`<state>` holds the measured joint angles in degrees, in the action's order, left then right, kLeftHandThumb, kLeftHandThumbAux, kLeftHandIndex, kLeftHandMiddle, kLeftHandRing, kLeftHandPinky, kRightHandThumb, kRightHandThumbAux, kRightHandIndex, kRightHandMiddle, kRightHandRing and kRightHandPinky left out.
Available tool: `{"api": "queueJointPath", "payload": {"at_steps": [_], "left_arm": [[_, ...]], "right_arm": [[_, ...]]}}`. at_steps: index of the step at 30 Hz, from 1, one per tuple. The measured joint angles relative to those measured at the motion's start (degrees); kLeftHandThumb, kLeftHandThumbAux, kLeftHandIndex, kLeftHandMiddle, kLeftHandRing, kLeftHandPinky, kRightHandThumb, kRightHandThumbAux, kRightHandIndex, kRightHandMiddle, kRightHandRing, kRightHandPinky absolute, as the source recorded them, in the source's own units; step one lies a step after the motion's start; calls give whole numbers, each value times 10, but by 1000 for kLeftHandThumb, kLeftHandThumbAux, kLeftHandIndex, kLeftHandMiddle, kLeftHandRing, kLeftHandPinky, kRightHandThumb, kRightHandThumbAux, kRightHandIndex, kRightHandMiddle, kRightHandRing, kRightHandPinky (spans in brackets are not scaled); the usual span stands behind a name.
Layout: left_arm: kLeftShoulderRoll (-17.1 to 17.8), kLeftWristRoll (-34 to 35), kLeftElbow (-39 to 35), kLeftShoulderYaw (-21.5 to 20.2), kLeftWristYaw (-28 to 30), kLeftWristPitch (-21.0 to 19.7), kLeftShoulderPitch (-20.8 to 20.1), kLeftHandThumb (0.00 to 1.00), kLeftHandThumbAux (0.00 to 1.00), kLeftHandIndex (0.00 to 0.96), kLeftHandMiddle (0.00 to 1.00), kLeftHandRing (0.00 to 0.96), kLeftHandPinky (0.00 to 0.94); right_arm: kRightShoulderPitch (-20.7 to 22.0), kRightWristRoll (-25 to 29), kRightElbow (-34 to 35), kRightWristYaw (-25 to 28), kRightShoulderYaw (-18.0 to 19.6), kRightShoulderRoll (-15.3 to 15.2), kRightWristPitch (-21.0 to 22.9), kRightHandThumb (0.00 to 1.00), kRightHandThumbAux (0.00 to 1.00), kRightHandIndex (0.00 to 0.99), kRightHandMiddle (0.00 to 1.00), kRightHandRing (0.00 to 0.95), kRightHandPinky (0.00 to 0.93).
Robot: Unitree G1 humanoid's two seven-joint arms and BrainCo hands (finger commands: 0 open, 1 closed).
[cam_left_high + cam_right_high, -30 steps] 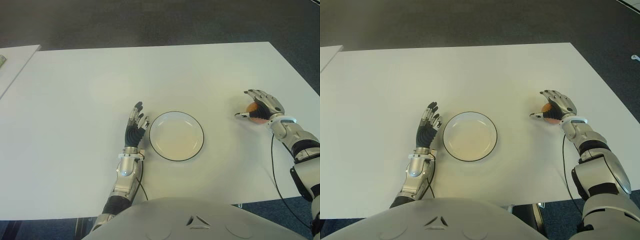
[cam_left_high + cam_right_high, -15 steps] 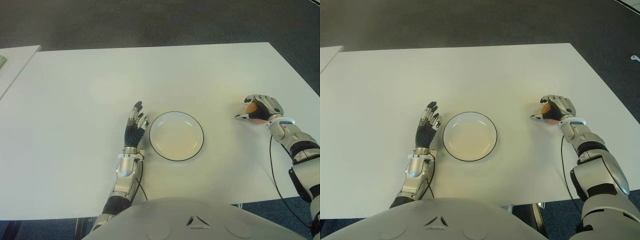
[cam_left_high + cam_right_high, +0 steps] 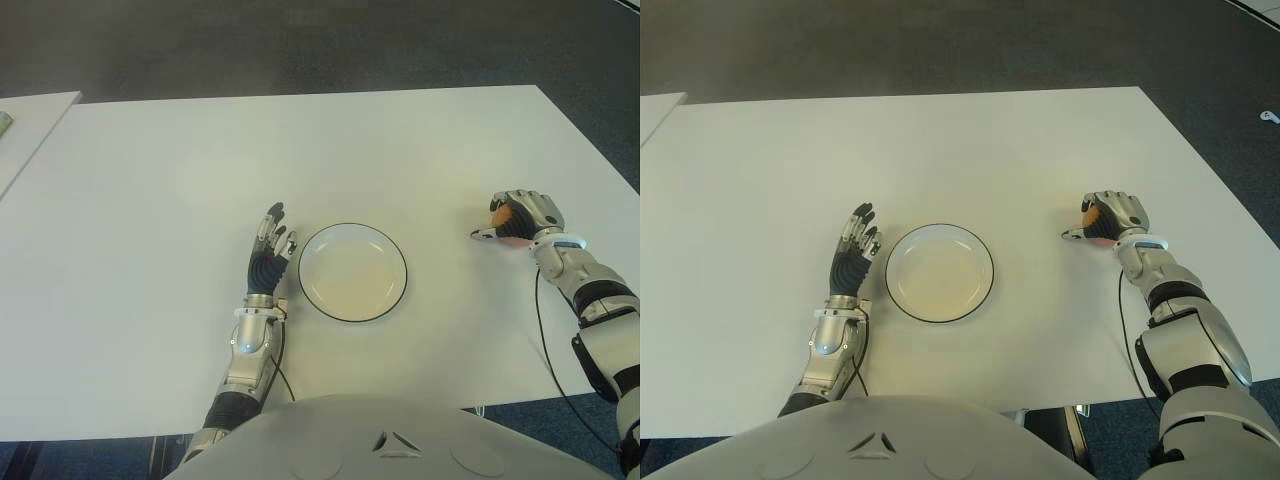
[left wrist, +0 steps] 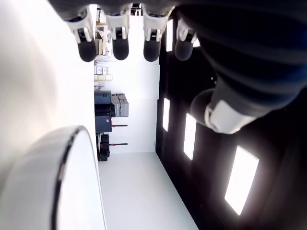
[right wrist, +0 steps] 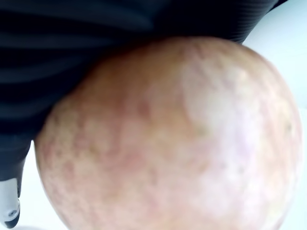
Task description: Put the apples into the plate.
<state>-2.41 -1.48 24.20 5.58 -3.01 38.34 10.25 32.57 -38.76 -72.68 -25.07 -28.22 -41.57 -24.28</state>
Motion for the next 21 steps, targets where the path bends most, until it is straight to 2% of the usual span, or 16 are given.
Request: {"api": "queueJointPath", "payload": {"at_steps": [7,21], "left_arm": [[0,2,0,-3,11,0,0,0,558,0,2,0,0],[-1,1,0,-7,12,1,0,0,561,9,10,0,0]], "right_arm": [[2,10,-1,14,7,1,3,702,719,437,704,673,611],[2,21,-3,23,21,4,5,702,720,437,703,671,627]]}}
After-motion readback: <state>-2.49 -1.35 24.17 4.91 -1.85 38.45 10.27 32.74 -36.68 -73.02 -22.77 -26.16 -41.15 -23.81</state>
